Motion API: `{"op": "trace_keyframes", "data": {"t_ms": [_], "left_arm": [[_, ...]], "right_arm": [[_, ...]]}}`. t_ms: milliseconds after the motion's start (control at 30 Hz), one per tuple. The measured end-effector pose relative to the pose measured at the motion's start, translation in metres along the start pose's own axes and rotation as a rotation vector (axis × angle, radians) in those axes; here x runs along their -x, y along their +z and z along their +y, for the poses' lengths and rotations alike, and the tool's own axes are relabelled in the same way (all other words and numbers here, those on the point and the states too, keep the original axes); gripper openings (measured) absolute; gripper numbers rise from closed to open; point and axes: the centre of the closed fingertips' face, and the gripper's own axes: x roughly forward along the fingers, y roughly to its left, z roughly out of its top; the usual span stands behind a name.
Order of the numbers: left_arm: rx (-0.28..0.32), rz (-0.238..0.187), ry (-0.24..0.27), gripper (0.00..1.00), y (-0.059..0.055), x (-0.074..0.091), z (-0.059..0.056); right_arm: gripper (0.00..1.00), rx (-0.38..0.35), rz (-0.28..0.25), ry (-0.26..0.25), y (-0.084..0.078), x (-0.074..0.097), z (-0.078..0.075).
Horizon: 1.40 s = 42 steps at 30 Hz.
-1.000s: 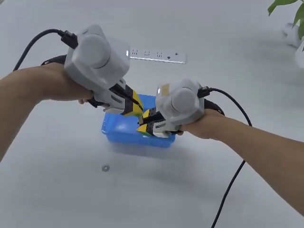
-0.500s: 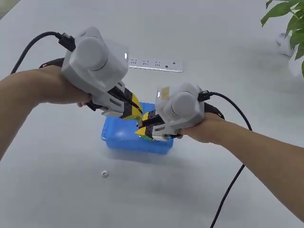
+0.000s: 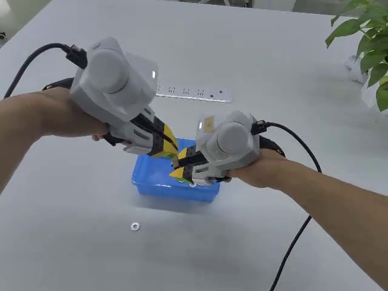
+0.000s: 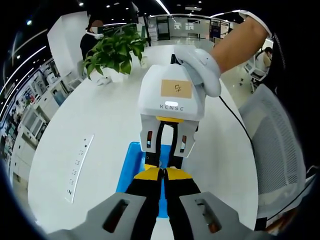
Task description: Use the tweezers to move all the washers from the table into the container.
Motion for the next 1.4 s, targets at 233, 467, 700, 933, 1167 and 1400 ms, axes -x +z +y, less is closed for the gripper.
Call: {"op": "trace_keyframes", "data": {"t_ms": [233,467,700,933,1167,1400], "left_arm": [[-0.001,0.0,0.012,0.05,0.0,0.009,-0.011],[0.006,0.002,0.02,0.05,-0.004,0.018,-0.022],[0.024,0.01,0.02,0.05,-0.012,0.023,-0.035],[0.041,0.017,0.01,0.05,-0.022,0.023,-0.047],[0.056,0.023,0.002,0.05,-0.03,0.022,-0.056],[0.062,0.032,0.0,0.05,-0.037,0.021,-0.062]], "right_arm": [[0.12,0.01,-0.005,0.0,0.009,0.002,0.011],[0.12,0.02,-0.011,0.009,0.017,-0.001,0.023],[0.12,0.02,-0.019,0.029,0.023,-0.007,0.039],[0.12,0.019,-0.017,0.057,0.023,-0.016,0.054],[0.12,0.011,-0.02,0.074,0.022,-0.022,0.064],[0.12,0.01,-0.024,0.088,0.022,-0.028,0.072]]}}
